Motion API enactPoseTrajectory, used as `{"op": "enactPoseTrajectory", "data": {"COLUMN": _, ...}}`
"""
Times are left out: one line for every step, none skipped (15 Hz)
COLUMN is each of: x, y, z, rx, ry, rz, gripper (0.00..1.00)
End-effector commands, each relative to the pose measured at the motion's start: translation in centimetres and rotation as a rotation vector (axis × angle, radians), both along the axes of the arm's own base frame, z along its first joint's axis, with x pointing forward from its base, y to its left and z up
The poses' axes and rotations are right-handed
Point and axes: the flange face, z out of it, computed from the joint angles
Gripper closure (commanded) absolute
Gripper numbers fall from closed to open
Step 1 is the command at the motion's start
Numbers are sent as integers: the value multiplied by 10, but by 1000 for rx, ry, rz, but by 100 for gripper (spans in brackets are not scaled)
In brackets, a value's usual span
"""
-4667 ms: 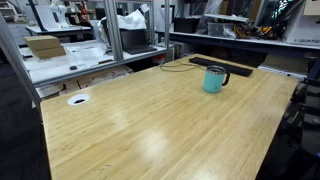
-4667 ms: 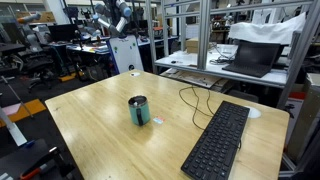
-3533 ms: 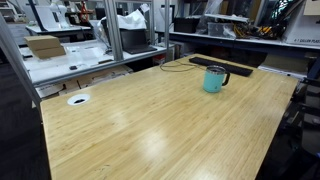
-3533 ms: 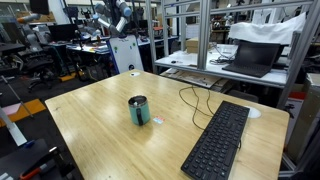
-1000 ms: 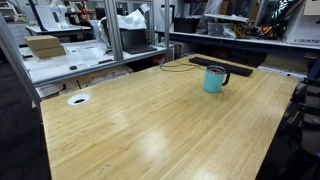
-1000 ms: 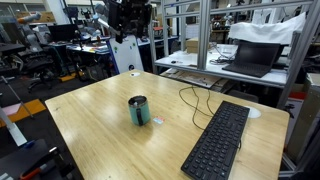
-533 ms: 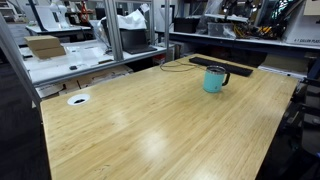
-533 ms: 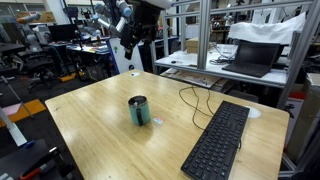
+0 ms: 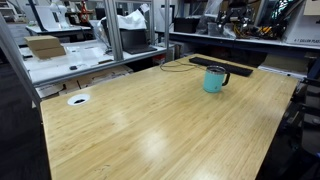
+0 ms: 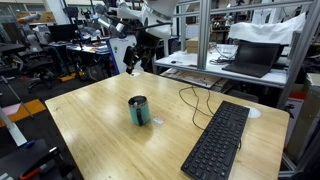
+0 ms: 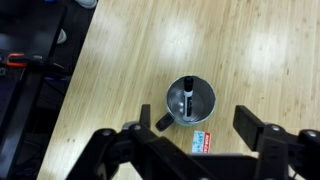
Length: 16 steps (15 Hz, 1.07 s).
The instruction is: Pick up the marker and put it on the table
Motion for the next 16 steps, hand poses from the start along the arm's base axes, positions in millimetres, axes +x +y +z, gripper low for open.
{"op": "enactPoseTrajectory", "data": {"x": 12, "y": 9, "z": -16, "rx": 54, "ry": -6, "rz": -13, "gripper": 20}}
{"op": "enactPoseTrajectory", "data": {"x": 14, "y": 14, "z": -24, "rx": 63, "ry": -2, "rz": -16, "gripper": 22}}
{"op": "enactPoseTrajectory", "data": {"x": 16, "y": 19, "z": -30, "rx": 71, "ry": 3, "rz": -18, "gripper": 19}}
{"op": "enactPoseTrajectory", "data": {"x": 17, "y": 24, "z": -38, "rx": 77, "ry": 10, "rz": -17, "gripper": 21}}
{"op": "enactPoseTrajectory", "data": {"x": 19, "y": 28, "z": -44, "rx": 84, "ry": 17, "rz": -18, "gripper": 27}}
{"op": "enactPoseTrajectory", "data": {"x": 20, "y": 32, "z": -51, "rx": 88, "ry": 24, "rz": -19, "gripper": 29}}
{"op": "enactPoseTrajectory", "data": {"x": 21, "y": 35, "z": -57, "rx": 93, "ry": 30, "rz": -20, "gripper": 47}}
{"op": "enactPoseTrajectory", "data": {"x": 22, "y": 37, "z": -63, "rx": 96, "ry": 35, "rz": -26, "gripper": 50}}
{"op": "enactPoseTrajectory", "data": {"x": 23, "y": 37, "z": -69, "rx": 97, "ry": 39, "rz": -33, "gripper": 58}}
{"op": "enactPoseTrajectory", "data": {"x": 23, "y": 36, "z": -73, "rx": 96, "ry": 40, "rz": -41, "gripper": 57}}
{"op": "enactPoseTrajectory", "data": {"x": 24, "y": 34, "z": -78, "rx": 93, "ry": 44, "rz": -48, "gripper": 56}}
{"op": "enactPoseTrajectory", "data": {"x": 24, "y": 32, "z": -82, "rx": 91, "ry": 46, "rz": -54, "gripper": 57}}
{"op": "enactPoseTrajectory", "data": {"x": 24, "y": 31, "z": -86, "rx": 89, "ry": 52, "rz": -60, "gripper": 52}}
{"op": "enactPoseTrajectory", "data": {"x": 24, "y": 29, "z": -89, "rx": 88, "ry": 55, "rz": -64, "gripper": 53}}
{"op": "enactPoseTrajectory", "data": {"x": 24, "y": 29, "z": -93, "rx": 87, "ry": 59, "rz": -65, "gripper": 52}}
{"op": "enactPoseTrajectory", "data": {"x": 24, "y": 30, "z": -98, "rx": 85, "ry": 66, "rz": -66, "gripper": 51}}
